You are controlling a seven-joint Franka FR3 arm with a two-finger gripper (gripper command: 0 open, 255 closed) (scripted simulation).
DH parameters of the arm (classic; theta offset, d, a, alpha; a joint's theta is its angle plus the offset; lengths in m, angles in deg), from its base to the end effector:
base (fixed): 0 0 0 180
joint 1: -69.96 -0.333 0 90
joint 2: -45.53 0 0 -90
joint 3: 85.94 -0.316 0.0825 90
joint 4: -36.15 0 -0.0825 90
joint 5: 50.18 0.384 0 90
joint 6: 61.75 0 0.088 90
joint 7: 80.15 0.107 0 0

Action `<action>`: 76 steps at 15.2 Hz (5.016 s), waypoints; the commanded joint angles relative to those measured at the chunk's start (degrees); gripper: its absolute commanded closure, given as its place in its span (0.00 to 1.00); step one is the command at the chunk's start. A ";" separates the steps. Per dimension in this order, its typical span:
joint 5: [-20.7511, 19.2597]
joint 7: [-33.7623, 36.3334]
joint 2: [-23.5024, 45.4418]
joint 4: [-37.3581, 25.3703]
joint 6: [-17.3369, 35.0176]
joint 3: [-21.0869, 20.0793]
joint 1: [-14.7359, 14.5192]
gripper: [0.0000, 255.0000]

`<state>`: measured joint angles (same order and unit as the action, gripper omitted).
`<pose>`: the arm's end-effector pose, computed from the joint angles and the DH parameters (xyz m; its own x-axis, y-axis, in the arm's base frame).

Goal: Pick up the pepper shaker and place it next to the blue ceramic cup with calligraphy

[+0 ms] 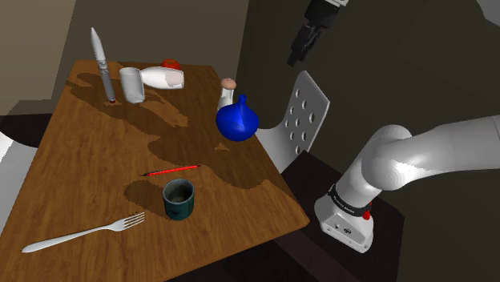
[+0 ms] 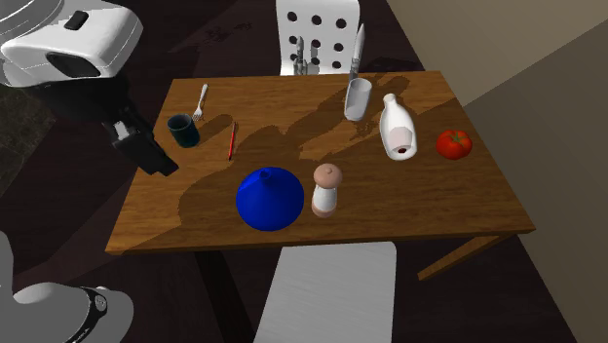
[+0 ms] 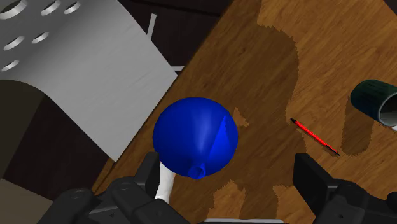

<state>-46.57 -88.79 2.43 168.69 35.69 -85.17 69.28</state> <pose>0.3295 0.0041 0.6129 0.9787 0.1425 0.1481 0.1514 -0.9872 -0.0505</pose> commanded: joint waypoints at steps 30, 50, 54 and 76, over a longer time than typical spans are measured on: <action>-10.39 -3.37 60.23 -35.79 18.94 -0.14 0.89 0.00; -10.57 -3.24 62.05 -33.25 23.31 0.03 1.16 1.00; -10.57 -3.24 62.06 -33.28 23.30 0.03 1.15 1.00; -9.90 -4.91 58.86 -45.78 7.67 -0.12 1.04 1.00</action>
<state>-56.49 -93.59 61.33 123.50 44.00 -85.31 70.28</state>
